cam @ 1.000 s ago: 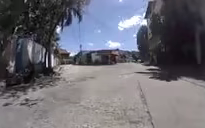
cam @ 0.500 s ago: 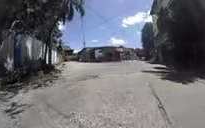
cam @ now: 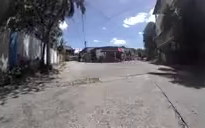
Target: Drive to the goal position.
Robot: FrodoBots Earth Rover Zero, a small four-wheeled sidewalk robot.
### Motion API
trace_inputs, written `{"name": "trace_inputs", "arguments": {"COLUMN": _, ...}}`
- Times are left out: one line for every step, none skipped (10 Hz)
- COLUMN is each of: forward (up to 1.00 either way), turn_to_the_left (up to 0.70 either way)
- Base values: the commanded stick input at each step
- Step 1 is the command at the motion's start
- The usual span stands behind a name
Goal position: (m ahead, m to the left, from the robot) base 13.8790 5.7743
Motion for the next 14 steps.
{"name": "trace_inputs", "arguments": {"forward": 0.85, "turn_to_the_left": -0.34}}
{"name": "trace_inputs", "arguments": {"forward": 0.85, "turn_to_the_left": -0.34}}
{"name": "trace_inputs", "arguments": {"forward": 0.85, "turn_to_the_left": -0.34}}
{"name": "trace_inputs", "arguments": {"forward": 0.85, "turn_to_the_left": -0.04}}
{"name": "trace_inputs", "arguments": {"forward": 0.85, "turn_to_the_left": 0.18}}
{"name": "trace_inputs", "arguments": {"forward": 0.85, "turn_to_the_left": 0.18}}
{"name": "trace_inputs", "arguments": {"forward": 0.85, "turn_to_the_left": 0.15}}
{"name": "trace_inputs", "arguments": {"forward": 0.85, "turn_to_the_left": 0.06}}
{"name": "trace_inputs", "arguments": {"forward": 0.85, "turn_to_the_left": 0.11}}
{"name": "trace_inputs", "arguments": {"forward": 0.85, "turn_to_the_left": 0.07}}
{"name": "trace_inputs", "arguments": {"forward": 0.85, "turn_to_the_left": 0.01}}
{"name": "trace_inputs", "arguments": {"forward": 0.85, "turn_to_the_left": 0.06}}
{"name": "trace_inputs", "arguments": {"forward": 0.85, "turn_to_the_left": 0.01}}
{"name": "trace_inputs", "arguments": {"forward": 0.85, "turn_to_the_left": 0.00}}
